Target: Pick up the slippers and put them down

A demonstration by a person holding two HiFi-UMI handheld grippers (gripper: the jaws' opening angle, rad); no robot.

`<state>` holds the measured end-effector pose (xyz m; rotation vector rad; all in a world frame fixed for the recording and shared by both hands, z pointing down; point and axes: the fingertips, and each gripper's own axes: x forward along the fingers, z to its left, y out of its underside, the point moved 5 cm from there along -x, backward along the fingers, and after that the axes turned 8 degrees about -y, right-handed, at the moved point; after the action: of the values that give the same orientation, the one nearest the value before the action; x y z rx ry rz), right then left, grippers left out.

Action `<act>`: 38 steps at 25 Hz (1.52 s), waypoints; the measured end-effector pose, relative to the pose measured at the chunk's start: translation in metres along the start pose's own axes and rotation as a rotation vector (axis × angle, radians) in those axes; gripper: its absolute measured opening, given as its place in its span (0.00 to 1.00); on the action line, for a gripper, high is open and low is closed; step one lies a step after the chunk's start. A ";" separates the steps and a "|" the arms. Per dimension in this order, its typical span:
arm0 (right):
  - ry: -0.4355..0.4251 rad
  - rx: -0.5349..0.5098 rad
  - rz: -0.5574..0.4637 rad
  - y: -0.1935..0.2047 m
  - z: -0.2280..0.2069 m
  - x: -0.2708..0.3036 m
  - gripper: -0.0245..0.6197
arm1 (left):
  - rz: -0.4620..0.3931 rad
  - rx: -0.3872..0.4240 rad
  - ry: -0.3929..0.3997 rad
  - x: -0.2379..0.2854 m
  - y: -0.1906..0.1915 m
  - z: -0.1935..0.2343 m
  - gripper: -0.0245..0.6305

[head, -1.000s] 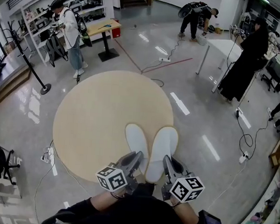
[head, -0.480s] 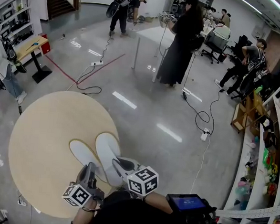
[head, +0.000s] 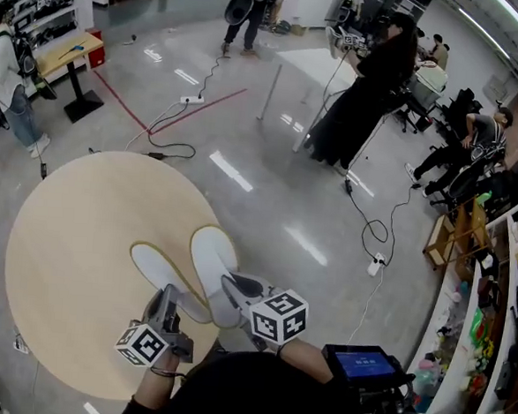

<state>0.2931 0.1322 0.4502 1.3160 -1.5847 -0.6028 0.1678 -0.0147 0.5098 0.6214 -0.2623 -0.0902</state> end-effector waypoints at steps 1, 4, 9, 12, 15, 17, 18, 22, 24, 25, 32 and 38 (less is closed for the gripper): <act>-0.001 -0.004 0.006 -0.005 -0.008 0.007 0.09 | 0.000 -0.009 -0.003 0.008 -0.003 0.004 0.09; -0.010 0.005 0.026 -0.016 -0.030 0.019 0.09 | -0.017 -0.011 -0.026 0.025 -0.008 0.005 0.08; -0.023 0.077 0.068 -0.012 -0.046 0.045 0.09 | -0.017 -0.009 -0.058 0.031 -0.020 0.014 0.08; -0.048 0.090 0.089 -0.011 -0.054 0.063 0.09 | -0.011 -0.014 -0.118 0.025 -0.019 0.025 0.09; -0.074 0.103 0.114 -0.010 -0.069 0.079 0.09 | -0.008 -0.018 -0.166 0.027 -0.013 0.028 0.09; -0.097 0.117 0.139 -0.007 -0.083 0.094 0.09 | -0.005 -0.022 -0.196 0.038 -0.009 0.034 0.08; -0.110 0.123 0.152 -0.006 -0.091 0.104 0.09 | 0.001 -0.029 -0.211 0.045 -0.007 0.039 0.09; -0.167 0.153 0.229 0.001 -0.118 0.146 0.09 | 0.011 -0.100 -0.307 0.072 -0.003 0.066 0.09; -0.210 0.161 0.280 0.003 -0.130 0.163 0.09 | -0.005 -0.113 -0.372 0.082 -0.001 0.074 0.08; -0.235 0.160 0.304 0.004 -0.137 0.172 0.09 | -0.015 -0.122 -0.398 0.089 0.000 0.078 0.08; -0.317 0.132 0.465 0.017 -0.197 0.219 0.09 | -0.002 -0.156 -0.518 0.146 0.019 0.101 0.08; -0.334 0.096 0.531 0.009 -0.233 0.254 0.09 | 0.025 -0.117 -0.625 0.188 0.029 0.116 0.08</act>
<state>0.5045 -0.0573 0.6465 0.8269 -2.1570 -0.4272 0.3180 -0.0864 0.6580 0.4599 -0.8626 -0.2749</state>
